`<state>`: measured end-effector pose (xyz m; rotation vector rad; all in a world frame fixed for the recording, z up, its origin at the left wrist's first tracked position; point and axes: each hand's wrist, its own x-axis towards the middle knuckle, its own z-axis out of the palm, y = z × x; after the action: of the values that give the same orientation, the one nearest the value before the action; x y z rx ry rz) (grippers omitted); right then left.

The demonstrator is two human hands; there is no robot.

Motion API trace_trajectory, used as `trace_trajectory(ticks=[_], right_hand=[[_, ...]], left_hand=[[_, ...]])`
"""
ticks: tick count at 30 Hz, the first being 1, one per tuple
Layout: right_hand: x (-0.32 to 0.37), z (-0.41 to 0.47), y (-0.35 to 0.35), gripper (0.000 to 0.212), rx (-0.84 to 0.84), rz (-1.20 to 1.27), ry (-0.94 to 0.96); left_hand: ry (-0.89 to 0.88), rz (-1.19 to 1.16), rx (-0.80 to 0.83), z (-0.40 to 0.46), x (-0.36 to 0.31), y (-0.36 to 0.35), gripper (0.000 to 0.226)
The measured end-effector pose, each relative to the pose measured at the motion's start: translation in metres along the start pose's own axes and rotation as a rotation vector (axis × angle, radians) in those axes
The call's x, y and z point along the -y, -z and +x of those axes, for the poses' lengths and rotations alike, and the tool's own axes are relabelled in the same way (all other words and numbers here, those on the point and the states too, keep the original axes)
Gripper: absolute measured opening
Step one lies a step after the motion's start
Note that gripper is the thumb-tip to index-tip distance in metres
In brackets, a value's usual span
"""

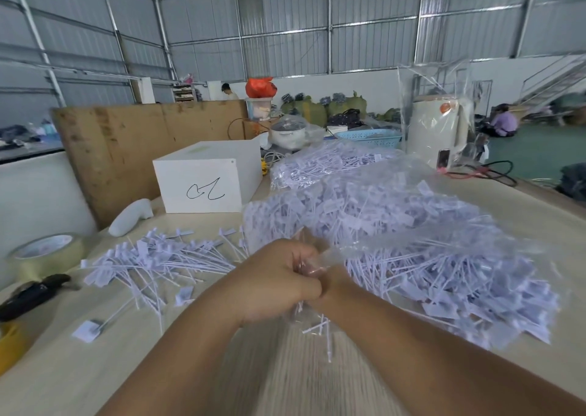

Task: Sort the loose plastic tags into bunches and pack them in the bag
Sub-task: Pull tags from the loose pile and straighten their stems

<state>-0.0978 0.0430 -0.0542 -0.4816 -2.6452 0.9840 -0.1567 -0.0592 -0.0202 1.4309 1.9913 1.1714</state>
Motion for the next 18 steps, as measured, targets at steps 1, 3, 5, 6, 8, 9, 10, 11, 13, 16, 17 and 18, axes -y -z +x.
trace_trajectory(ticks=[1,3,5,6,8,9,10,11,13,16,17,18], right_hand=[[-0.01,0.001,-0.001,0.033,0.017,-0.124,0.056],[-0.013,0.002,0.008,0.017,-0.005,-0.187,0.124],[-0.012,0.005,0.014,0.02,0.074,-0.124,0.119],[-0.008,0.003,0.017,0.021,0.125,-0.152,0.087],[-0.011,0.002,0.014,0.02,0.15,-0.228,0.075],[-0.013,0.002,0.014,0.017,0.142,-0.173,0.054],[-0.014,-0.001,0.013,0.016,0.132,-0.122,0.058],[-0.013,-0.002,0.014,0.019,0.117,-0.106,0.1],[-0.013,-0.007,0.018,0.027,0.113,-0.035,0.201],[-0.015,-0.016,0.026,0.025,0.095,-0.037,0.245],[-0.017,-0.019,0.028,0.028,0.078,-0.128,0.252],[-0.021,-0.021,0.027,0.031,0.055,-0.202,0.269]], left_hand=[[0.004,0.045,-0.028,0.001,0.002,-0.001,0.036],[0.007,0.107,-0.092,0.003,0.004,-0.002,0.038],[0.006,0.138,-0.126,0.003,0.006,0.0,0.04],[0.006,0.135,-0.131,0.003,0.006,0.001,0.039],[0.012,0.121,-0.147,0.004,0.007,0.001,0.039],[0.017,0.125,-0.167,0.005,0.008,0.0,0.042],[0.017,0.141,-0.201,0.005,0.01,-0.001,0.045],[0.015,0.171,-0.253,0.007,0.012,-0.002,0.049],[0.016,0.241,-0.386,0.01,0.02,-0.001,0.054],[0.042,0.311,-0.488,0.015,0.032,0.003,0.055],[0.05,0.339,-0.499,0.017,0.035,0.003,0.053],[0.053,0.368,-0.51,0.018,0.038,0.003,0.051]])
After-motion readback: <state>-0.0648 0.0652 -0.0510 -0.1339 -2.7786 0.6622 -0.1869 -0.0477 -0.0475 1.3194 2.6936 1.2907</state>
